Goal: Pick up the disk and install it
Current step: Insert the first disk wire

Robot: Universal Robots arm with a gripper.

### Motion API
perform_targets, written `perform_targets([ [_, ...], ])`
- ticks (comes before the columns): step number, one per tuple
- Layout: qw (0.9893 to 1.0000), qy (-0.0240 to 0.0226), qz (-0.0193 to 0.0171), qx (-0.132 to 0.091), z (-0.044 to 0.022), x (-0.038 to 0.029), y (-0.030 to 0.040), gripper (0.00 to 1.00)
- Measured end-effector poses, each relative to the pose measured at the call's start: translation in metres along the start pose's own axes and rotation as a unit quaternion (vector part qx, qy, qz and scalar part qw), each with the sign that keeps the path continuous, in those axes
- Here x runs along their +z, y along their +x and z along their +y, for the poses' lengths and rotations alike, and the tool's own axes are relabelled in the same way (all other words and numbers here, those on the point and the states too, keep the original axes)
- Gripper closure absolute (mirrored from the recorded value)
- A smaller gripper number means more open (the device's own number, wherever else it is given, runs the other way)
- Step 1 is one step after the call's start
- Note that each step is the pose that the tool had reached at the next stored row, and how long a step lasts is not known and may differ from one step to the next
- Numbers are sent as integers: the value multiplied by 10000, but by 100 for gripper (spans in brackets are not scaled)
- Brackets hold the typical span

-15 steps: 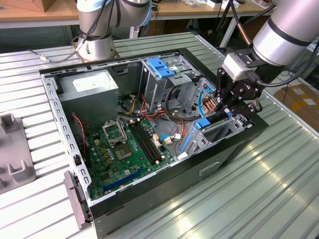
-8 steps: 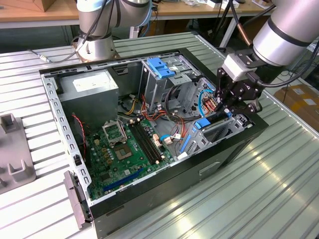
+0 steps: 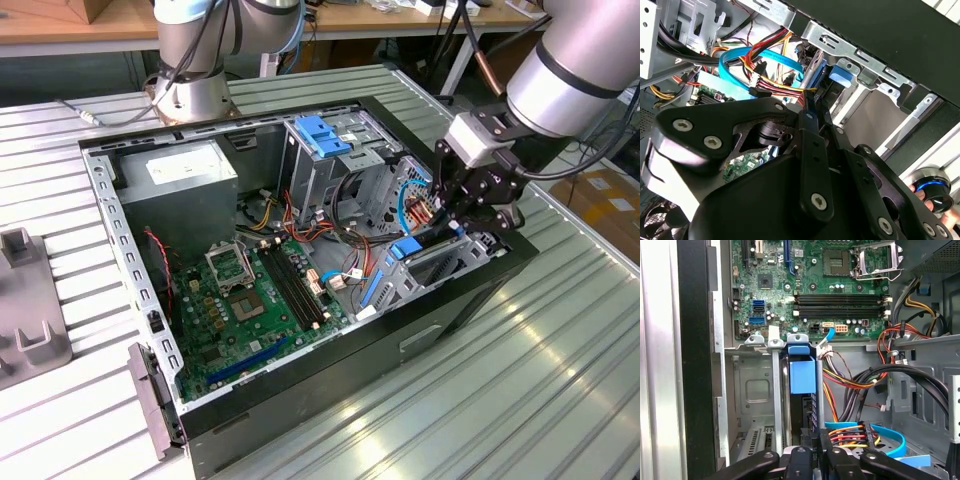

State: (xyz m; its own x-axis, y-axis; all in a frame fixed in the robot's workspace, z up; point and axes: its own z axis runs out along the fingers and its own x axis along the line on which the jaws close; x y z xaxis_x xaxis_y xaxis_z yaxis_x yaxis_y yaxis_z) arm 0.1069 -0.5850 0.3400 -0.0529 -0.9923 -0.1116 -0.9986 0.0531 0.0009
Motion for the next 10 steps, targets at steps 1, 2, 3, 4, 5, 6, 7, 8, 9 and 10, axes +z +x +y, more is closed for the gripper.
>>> perform_targets([
  [1,10000,0,0,0,0,10,5,83],
  [2,10000,0,1,0,0,15,8,83],
  [3,10000,-1,1,0,0,21,10,83],
  [4,10000,0,3,0,0,25,12,83],
  [5,10000,0,2,0,-1,26,12,83],
  [6,10000,0,1,0,-1,27,12,83],
  [7,10000,0,0,0,-1,29,12,83],
  [8,10000,0,0,0,-1,29,12,83],
  [9,10000,0,0,0,-1,29,12,83],
  [10,10000,0,0,0,-1,29,12,83],
])
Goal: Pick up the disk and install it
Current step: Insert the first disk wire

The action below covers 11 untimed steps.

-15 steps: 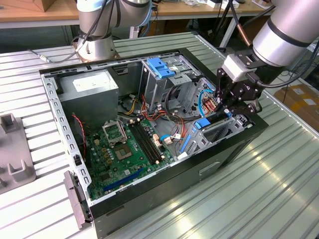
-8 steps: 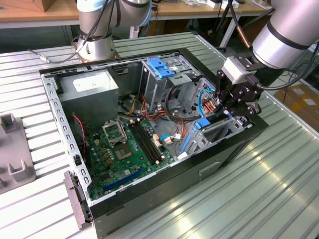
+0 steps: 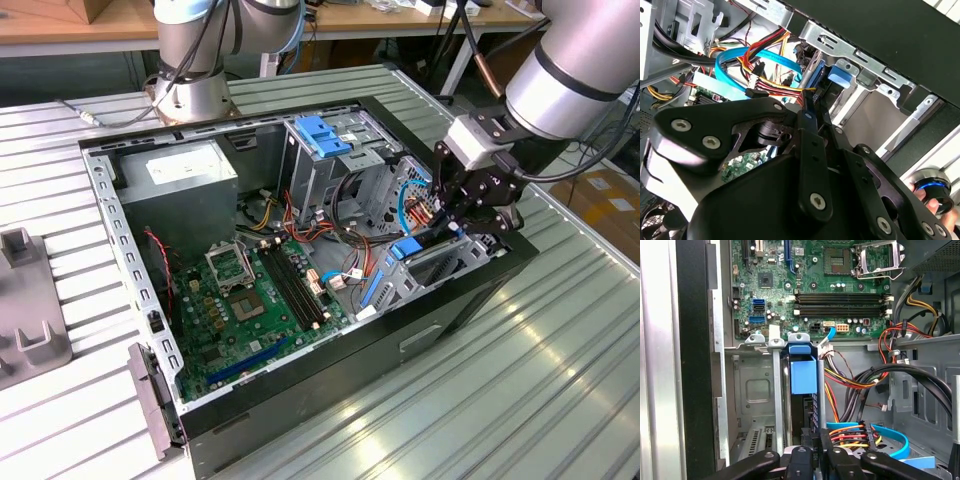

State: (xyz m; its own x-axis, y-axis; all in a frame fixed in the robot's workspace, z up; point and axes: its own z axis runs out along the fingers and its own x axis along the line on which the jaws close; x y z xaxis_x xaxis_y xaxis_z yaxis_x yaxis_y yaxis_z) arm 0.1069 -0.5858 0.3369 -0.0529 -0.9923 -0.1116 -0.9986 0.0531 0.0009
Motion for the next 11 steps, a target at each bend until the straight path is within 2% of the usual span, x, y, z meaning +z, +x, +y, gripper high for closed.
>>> perform_targets([
  [1,10000,0,-4,0,0,5,0,82],
  [2,10000,0,-4,0,0,5,1,76],
  [3,10000,0,-4,0,0,5,1,76],
  [4,10000,0,0,0,0,1,0,69],
  [8,10000,0,1,0,0,-8,-1,69],
  [11,10000,-1,-12,2,0,-63,-7,69],
])
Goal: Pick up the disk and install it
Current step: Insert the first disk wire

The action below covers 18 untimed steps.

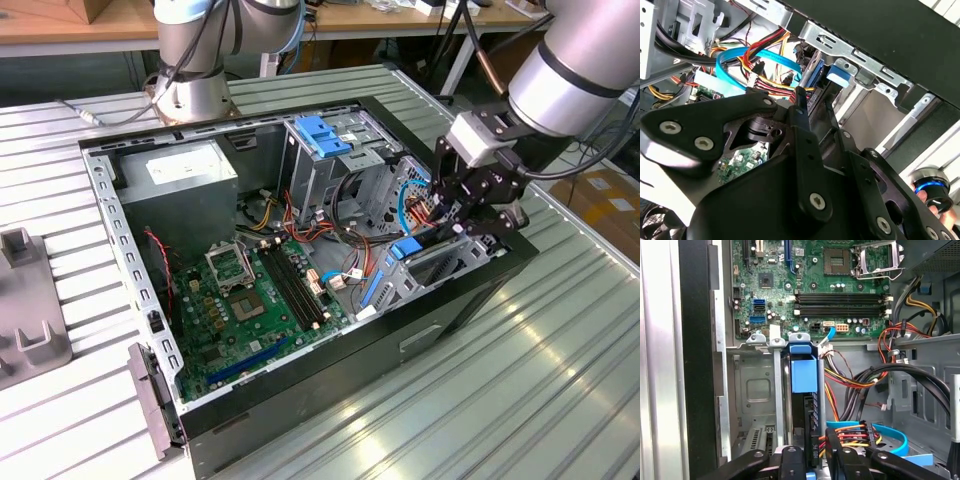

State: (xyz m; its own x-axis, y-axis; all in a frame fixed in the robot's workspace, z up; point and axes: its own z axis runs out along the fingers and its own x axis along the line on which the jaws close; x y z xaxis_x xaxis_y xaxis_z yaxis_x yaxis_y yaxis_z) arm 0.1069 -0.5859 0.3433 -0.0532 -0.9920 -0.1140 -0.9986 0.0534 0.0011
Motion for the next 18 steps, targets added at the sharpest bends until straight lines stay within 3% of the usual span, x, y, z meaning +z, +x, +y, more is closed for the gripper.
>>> perform_targets([
  [10,10000,-4,-80,0,0,-97,-11,69],
  [15,9999,-8,-112,0,-14,-97,-12,90],
  [18,9999,-11,-118,1,-41,-98,-13,90],
])
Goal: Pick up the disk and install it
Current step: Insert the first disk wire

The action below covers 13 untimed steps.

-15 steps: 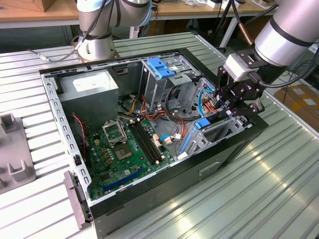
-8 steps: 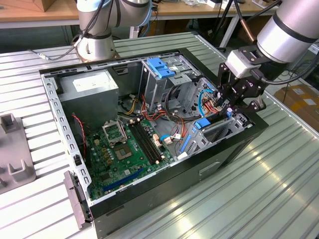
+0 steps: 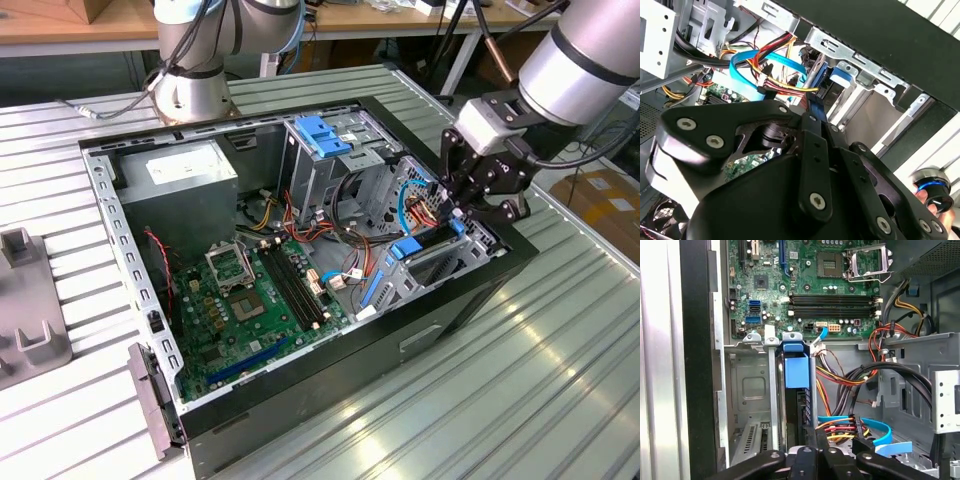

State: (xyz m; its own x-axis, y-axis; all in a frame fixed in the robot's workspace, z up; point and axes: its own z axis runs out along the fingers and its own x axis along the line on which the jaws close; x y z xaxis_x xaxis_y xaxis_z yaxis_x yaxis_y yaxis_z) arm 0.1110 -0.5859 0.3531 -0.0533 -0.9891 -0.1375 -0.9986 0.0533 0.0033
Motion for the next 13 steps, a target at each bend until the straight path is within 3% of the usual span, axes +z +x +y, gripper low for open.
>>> perform_targets([
  [7,10000,-19,-8,2,-159,-1,-9,90],
  [13,10000,-22,-21,2,-229,-40,-18,90],
])
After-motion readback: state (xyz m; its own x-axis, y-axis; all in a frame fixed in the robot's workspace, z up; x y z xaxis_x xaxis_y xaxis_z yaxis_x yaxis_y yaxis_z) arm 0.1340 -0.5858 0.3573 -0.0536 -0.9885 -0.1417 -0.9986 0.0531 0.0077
